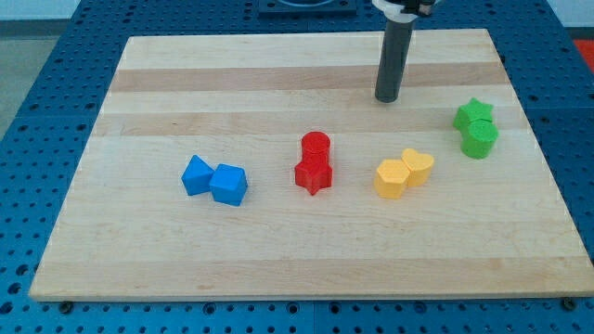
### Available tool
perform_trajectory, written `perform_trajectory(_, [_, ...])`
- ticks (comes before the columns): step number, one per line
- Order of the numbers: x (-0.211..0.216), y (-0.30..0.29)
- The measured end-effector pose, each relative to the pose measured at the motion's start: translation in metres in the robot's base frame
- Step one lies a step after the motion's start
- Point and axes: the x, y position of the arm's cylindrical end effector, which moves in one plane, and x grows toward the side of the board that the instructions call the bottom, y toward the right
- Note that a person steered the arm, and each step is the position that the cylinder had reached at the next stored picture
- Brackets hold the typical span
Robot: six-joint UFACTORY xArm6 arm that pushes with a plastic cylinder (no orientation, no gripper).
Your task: Move the red circle to the left of the red star
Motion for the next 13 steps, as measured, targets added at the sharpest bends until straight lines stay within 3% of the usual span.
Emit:
perform_trajectory(1, [0.017,-0.048])
perform_trajectory(3, [0.029,-0.089])
perform_trajectory(13, [0.082,-0.071])
